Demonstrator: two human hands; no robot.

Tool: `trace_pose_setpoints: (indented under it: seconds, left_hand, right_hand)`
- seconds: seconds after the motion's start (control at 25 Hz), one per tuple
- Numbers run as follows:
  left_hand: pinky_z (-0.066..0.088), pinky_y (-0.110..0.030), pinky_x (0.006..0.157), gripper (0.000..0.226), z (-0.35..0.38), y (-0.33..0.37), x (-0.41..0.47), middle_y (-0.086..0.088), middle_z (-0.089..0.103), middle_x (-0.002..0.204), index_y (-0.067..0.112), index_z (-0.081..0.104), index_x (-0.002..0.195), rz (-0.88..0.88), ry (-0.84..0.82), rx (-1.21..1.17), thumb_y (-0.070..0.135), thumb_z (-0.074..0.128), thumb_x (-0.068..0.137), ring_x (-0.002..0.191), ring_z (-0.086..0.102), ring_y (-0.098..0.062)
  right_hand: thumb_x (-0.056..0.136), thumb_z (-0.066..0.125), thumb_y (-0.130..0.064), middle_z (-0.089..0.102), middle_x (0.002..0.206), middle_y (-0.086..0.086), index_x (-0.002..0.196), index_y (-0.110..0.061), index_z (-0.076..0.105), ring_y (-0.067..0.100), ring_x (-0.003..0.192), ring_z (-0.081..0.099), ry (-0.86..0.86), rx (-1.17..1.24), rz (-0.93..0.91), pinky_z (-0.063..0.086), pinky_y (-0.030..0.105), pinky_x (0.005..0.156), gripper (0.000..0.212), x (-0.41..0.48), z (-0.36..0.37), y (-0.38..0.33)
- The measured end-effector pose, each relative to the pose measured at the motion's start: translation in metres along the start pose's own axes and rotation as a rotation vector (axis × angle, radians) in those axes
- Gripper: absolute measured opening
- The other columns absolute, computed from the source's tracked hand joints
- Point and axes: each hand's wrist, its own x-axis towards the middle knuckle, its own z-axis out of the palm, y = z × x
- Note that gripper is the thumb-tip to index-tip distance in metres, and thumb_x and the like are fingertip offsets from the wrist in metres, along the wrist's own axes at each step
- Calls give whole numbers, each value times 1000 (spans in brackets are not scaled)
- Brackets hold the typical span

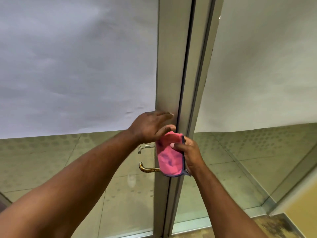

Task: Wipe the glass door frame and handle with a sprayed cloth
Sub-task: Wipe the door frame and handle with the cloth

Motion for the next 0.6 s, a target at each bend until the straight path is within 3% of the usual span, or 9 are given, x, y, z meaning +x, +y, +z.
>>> trace_pose_setpoints:
  seconds: [0.12, 0.2, 0.28, 0.44, 0.52, 0.6]
  left_hand:
    - [60, -39, 79, 73, -4, 20, -13, -5, 77, 116, 20, 70, 129, -109, -148, -233, 76, 52, 87, 96, 73, -22]
    - [61, -41, 70, 51, -6, 28, -15, 1, 76, 94, 20, 75, 112, -225, -165, -435, 64, 71, 86, 82, 72, -16]
    - [59, -36, 62, 31, -7, 32, -15, 5, 74, 86, 21, 76, 98, -352, -106, -554, 50, 79, 86, 77, 71, -12]
    - [50, -17, 57, 19, -11, 38, -17, 7, 73, 87, 29, 69, 91, -501, 67, -764, 44, 80, 88, 78, 71, -7]
    - [55, -22, 60, 23, -14, 40, -18, 2, 73, 96, 24, 66, 99, -548, 157, -854, 44, 76, 91, 86, 72, -13]
    - [64, -39, 73, 31, -11, 44, -18, -7, 71, 106, 17, 62, 109, -597, 200, -935, 43, 70, 96, 96, 73, -23]
  right_hand:
    - [70, 82, -16, 78, 97, 18, 103, -13, 80, 34, 90, 74, -77, 99, 11, 61, 45, 83, 34, -7, 0, -14]
    - [71, 81, -14, 77, 100, 20, 106, -10, 79, 35, 91, 73, -91, 126, 14, 61, 43, 81, 36, -11, -2, -23]
    - [72, 81, -13, 74, 107, 21, 116, -7, 73, 37, 95, 72, -101, 145, 6, 59, 44, 85, 44, -15, -5, -28]
    - [70, 91, -36, 73, 118, 19, 116, -8, 73, 36, 106, 71, -99, 362, -26, 62, 42, 84, 57, -31, -14, -22]
    - [65, 91, -49, 69, 133, 17, 126, -9, 71, 37, 122, 66, -119, 577, -32, 58, 49, 93, 76, -41, -13, -10]
    - [60, 92, -51, 63, 141, 17, 138, -12, 61, 39, 130, 60, -142, 702, -32, 52, 58, 101, 93, -49, -5, 1]
